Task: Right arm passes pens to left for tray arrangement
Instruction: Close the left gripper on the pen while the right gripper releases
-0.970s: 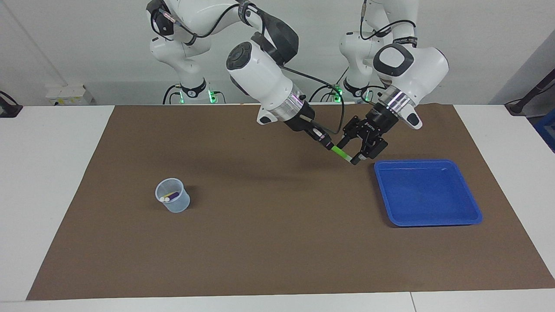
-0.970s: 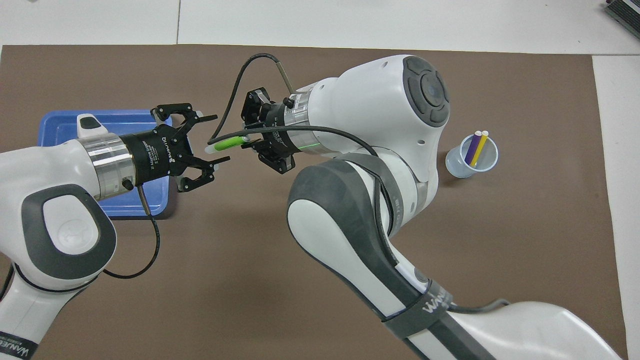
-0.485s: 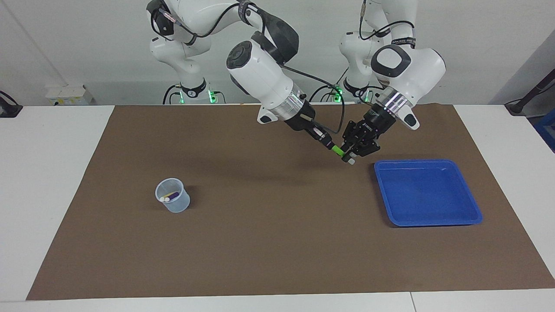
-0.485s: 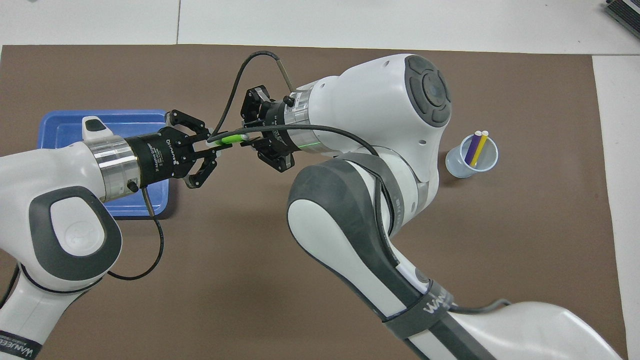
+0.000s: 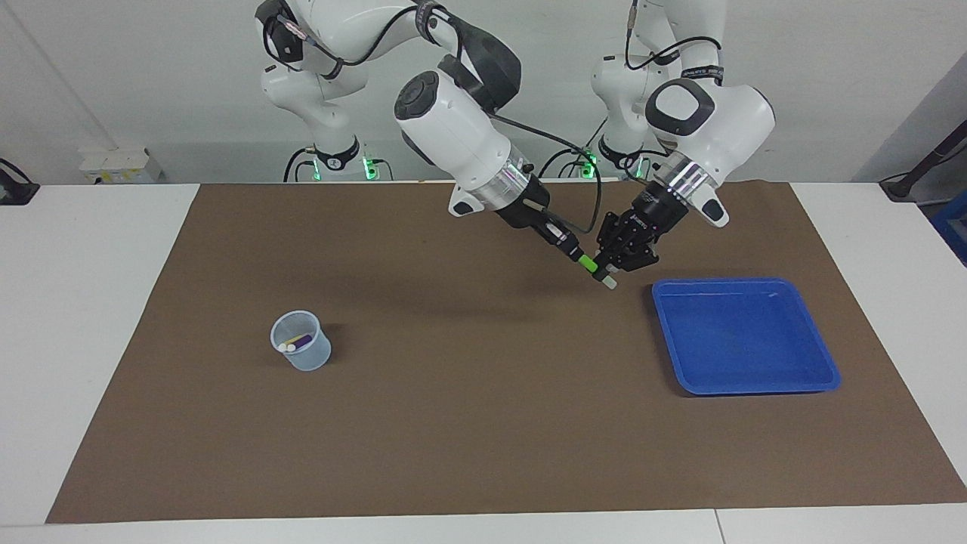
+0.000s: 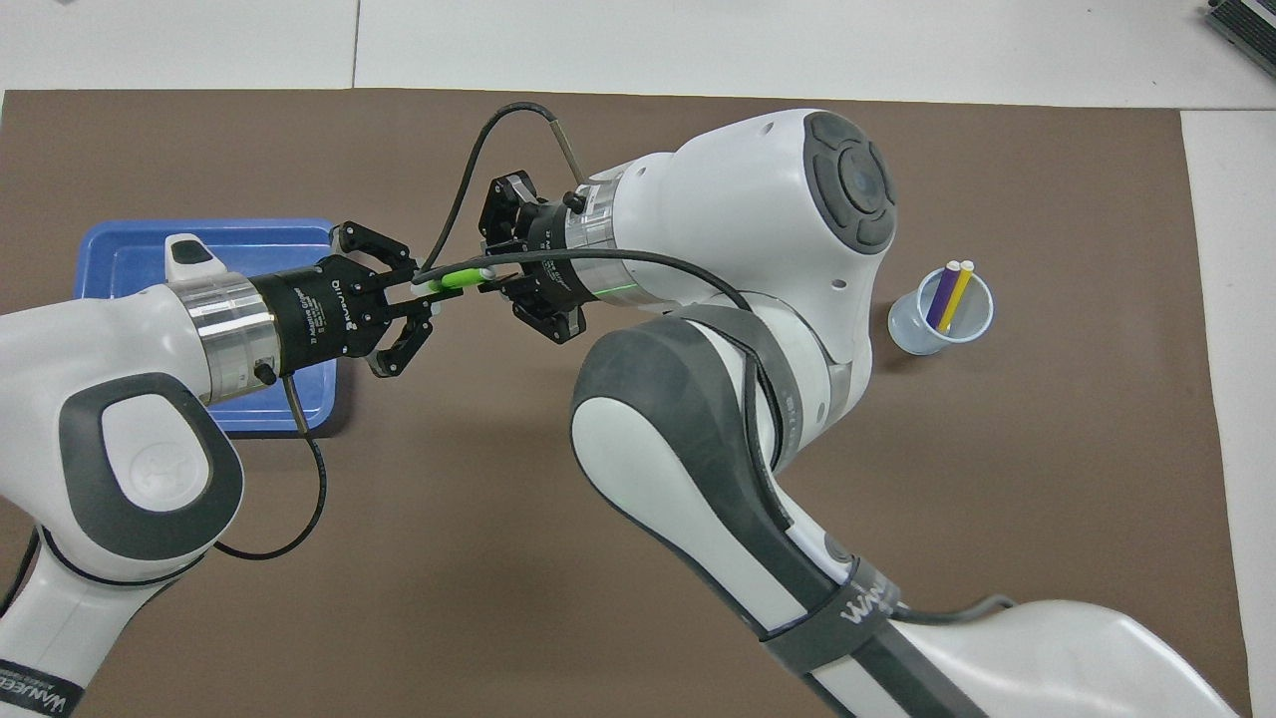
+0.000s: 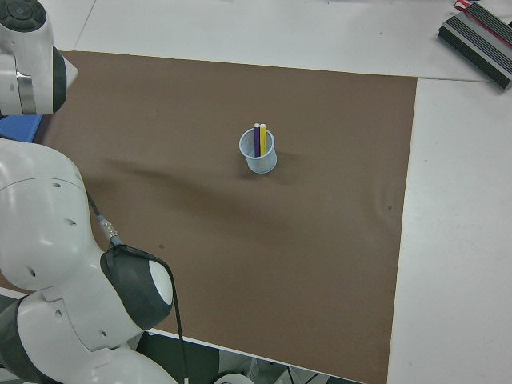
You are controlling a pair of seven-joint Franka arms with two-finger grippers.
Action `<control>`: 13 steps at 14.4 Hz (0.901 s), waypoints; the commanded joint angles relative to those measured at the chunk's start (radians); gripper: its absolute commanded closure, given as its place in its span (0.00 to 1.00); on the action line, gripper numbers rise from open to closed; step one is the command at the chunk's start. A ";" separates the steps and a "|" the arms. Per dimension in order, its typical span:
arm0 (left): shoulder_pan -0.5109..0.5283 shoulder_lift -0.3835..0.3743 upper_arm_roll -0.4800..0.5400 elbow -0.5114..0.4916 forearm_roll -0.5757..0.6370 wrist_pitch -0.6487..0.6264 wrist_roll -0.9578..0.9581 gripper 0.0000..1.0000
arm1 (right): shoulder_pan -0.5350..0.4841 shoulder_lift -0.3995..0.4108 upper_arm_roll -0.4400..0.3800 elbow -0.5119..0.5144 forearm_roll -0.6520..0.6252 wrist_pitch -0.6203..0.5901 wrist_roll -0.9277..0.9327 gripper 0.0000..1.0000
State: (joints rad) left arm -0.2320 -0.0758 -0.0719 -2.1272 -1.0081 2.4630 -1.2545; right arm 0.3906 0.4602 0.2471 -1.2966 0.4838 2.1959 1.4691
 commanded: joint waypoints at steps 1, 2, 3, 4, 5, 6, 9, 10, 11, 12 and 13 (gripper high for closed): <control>-0.006 -0.015 0.015 -0.017 -0.018 0.002 0.003 1.00 | -0.007 0.006 0.003 0.016 0.002 -0.021 0.022 0.42; -0.004 -0.015 0.015 -0.016 -0.018 -0.004 0.004 1.00 | -0.009 0.005 0.003 0.016 -0.001 -0.033 0.017 0.00; -0.004 -0.016 0.017 -0.014 -0.018 -0.004 0.004 1.00 | -0.016 0.005 0.003 0.017 -0.004 -0.051 0.017 0.00; -0.004 -0.016 0.017 -0.014 -0.018 -0.006 0.004 1.00 | -0.019 0.005 0.003 0.019 -0.008 -0.076 0.014 0.00; -0.003 -0.016 0.017 -0.014 -0.018 -0.015 0.006 1.00 | -0.021 0.006 0.003 0.020 -0.011 -0.097 0.013 0.00; -0.003 -0.018 0.020 -0.013 -0.017 -0.030 0.015 1.00 | -0.022 0.006 0.001 0.022 -0.011 -0.099 0.013 0.00; 0.009 -0.031 0.021 -0.026 -0.015 -0.062 0.171 1.00 | -0.029 0.003 0.000 0.022 -0.010 -0.104 -0.033 0.00; 0.025 -0.033 0.021 -0.028 -0.014 -0.109 0.234 1.00 | -0.038 0.002 0.001 0.022 -0.007 -0.111 -0.062 0.00; 0.028 -0.039 0.021 -0.030 -0.010 -0.142 0.284 1.00 | -0.051 0.000 0.003 0.022 -0.007 -0.146 -0.114 0.00; 0.030 -0.041 0.021 -0.030 -0.007 -0.157 0.323 1.00 | -0.058 -0.005 0.000 0.022 -0.010 -0.191 -0.201 0.00; 0.030 -0.045 0.021 -0.036 -0.003 -0.167 0.349 1.00 | -0.064 -0.011 -0.008 0.020 -0.014 -0.233 -0.313 0.00</control>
State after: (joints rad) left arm -0.2123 -0.0814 -0.0529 -2.1276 -1.0079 2.3377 -0.9806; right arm 0.3519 0.4590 0.2389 -1.2839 0.4800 2.0357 1.3073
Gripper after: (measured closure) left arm 0.828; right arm 0.000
